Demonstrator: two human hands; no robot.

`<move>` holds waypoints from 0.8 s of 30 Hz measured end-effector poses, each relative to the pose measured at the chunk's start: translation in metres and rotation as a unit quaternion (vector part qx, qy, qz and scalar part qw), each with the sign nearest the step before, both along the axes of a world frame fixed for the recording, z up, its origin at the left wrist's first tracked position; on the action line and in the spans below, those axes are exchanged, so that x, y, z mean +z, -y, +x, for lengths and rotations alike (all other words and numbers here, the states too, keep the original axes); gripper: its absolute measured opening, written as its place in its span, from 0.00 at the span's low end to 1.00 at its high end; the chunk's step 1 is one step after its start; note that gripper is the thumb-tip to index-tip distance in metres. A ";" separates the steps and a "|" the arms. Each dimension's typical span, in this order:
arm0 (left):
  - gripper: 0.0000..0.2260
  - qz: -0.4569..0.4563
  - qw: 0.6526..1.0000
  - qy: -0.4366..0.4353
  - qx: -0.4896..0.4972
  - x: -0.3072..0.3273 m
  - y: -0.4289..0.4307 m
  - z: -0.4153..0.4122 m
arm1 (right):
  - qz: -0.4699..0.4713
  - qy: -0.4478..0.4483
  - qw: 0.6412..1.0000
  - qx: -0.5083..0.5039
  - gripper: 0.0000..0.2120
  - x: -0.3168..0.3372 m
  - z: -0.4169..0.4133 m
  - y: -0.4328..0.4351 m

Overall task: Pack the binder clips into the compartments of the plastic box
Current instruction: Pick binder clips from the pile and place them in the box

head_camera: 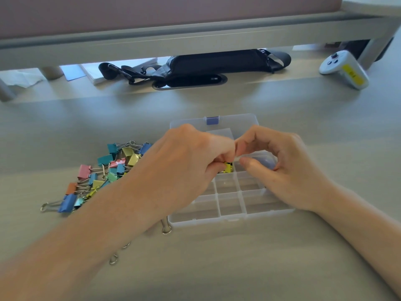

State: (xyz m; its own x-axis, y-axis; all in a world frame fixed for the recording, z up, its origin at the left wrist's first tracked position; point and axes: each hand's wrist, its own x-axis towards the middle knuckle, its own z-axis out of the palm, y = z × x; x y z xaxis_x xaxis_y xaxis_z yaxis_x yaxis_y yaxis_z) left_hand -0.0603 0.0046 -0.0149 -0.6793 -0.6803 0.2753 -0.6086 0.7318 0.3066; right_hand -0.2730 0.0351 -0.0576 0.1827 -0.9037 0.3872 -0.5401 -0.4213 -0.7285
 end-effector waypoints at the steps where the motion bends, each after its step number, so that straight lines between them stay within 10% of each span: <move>1: 0.04 -0.009 1.000 0.003 0.002 0.000 0.000 -0.001 | 0.000 -0.001 1.000 0.000 0.04 0.000 0.000 0.000; 24: 0.06 0.032 0.999 -0.043 0.000 -0.007 -0.008 0.013 | -0.020 -0.061 0.997 0.030 0.06 0.005 -0.001 0.001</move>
State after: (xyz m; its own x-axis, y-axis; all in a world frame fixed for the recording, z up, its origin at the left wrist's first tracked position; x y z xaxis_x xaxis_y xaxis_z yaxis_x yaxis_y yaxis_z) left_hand -0.0473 0.0127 -0.0222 -0.6544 -0.6989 0.2886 -0.5783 0.7084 0.4046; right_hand -0.2738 0.0340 -0.0529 0.2848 -0.8735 0.3948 -0.5965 -0.4839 -0.6403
